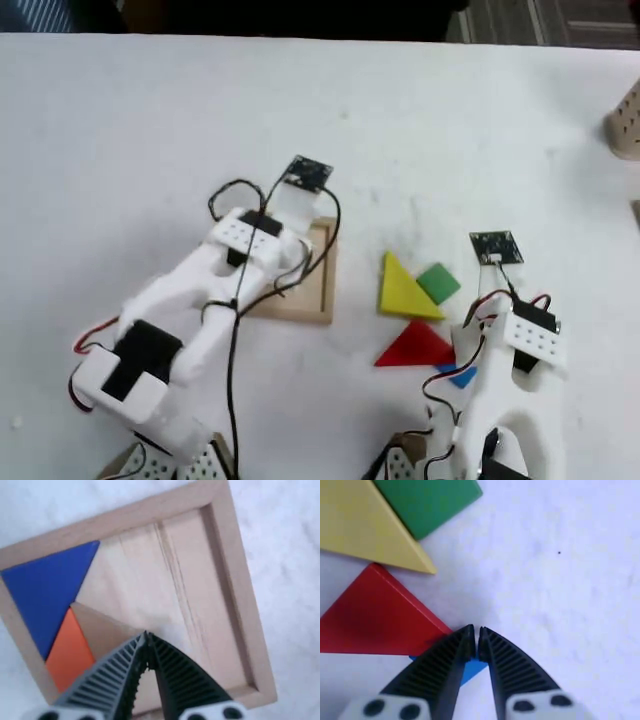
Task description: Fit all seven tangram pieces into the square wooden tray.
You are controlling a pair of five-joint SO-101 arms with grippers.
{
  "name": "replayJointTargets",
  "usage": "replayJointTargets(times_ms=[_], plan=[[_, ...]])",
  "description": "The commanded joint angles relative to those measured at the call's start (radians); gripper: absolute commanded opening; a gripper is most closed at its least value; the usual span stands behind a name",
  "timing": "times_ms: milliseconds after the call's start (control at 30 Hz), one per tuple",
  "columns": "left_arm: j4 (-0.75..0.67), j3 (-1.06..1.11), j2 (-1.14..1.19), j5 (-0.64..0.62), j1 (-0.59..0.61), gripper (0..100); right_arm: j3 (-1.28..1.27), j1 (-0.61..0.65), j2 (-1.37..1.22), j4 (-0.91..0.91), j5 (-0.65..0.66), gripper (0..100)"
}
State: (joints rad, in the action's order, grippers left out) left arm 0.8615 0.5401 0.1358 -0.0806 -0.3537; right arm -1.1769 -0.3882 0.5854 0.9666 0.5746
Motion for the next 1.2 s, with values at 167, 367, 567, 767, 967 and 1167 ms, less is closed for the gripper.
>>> replayJointTargets(times_ms=[167, 367, 567, 767, 967, 1167], plan=[[-0.018, -0.02, -0.024, 0.011, -0.001, 2, 0.005, -0.004, 0.025, -0.016, 0.012, 1.9], [-0.012, 0.038, -0.166, 0.011, -0.058, 2, 0.005, -0.004, 0.025, -0.016, 0.012, 2.0], [-0.014, 0.11, -0.314, 0.011, -0.015, 2, 0.005, -0.004, 0.024, -0.016, 0.012, 2.0], [-0.097, 0.114, -0.338, 0.003, 0.183, 2, 0.005, -0.004, 0.024, -0.018, 0.012, 2.1], [-0.149, 0.11, -0.338, -0.153, 0.328, 2, 0.005, -0.004, 0.019, -0.03, 0.006, 2.1], [-0.169, 0.112, -0.338, -0.193, 0.367, 2, 0.005, -0.004, 0.019, -0.03, 0.006, 2.1]])
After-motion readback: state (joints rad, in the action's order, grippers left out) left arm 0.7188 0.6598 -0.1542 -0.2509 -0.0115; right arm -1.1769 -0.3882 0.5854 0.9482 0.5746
